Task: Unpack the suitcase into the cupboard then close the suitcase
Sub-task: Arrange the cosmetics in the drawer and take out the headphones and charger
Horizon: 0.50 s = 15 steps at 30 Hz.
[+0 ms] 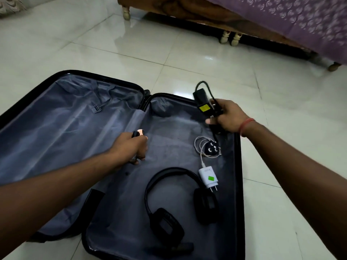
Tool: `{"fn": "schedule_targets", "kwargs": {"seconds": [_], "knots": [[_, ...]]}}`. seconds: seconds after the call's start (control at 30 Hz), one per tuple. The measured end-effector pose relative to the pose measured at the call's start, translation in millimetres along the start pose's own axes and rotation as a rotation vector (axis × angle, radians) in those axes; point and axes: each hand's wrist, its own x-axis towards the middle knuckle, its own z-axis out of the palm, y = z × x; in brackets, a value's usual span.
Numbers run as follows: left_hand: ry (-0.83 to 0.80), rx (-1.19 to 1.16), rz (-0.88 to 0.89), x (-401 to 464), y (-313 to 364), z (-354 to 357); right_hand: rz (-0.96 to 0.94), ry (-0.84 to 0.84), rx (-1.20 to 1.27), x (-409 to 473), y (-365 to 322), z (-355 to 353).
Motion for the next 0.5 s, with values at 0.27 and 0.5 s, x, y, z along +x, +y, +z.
{"fn": "schedule_targets", "kwargs": {"seconds": [0.27,0.5], "knots": [[0.047,-0.16,-0.032,-4,1,-12,-0.242,-0.193,-0.719,12,-21,104],[0.02,-0.144,-0.032,-19,-8,-14,-0.258,-0.222,-0.682,-1,-10,150]]}}
